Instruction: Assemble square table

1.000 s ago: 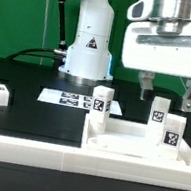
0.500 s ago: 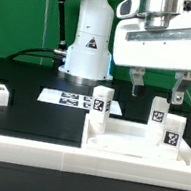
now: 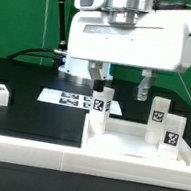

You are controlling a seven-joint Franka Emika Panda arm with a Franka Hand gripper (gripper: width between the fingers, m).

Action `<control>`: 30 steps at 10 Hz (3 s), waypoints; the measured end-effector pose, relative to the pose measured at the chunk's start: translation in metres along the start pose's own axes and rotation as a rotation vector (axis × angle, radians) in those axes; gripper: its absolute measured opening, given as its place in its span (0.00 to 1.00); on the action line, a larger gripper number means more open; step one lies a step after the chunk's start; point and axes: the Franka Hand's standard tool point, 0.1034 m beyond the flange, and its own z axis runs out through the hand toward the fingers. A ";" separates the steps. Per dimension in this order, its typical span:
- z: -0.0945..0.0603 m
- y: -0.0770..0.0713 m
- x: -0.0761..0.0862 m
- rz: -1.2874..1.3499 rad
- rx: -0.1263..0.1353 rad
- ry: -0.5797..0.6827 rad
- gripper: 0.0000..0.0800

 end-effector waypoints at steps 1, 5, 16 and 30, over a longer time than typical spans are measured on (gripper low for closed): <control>0.000 0.004 0.003 0.006 -0.001 0.001 0.81; -0.002 0.043 0.032 -0.191 -0.049 -0.001 0.81; -0.001 0.118 0.037 -0.392 -0.088 0.053 0.81; 0.006 0.188 -0.010 -0.654 -0.123 -0.015 0.81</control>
Offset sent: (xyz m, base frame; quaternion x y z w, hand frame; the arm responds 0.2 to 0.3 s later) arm 0.0000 -0.0200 0.0000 0.0000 0.0000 0.0000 1.0000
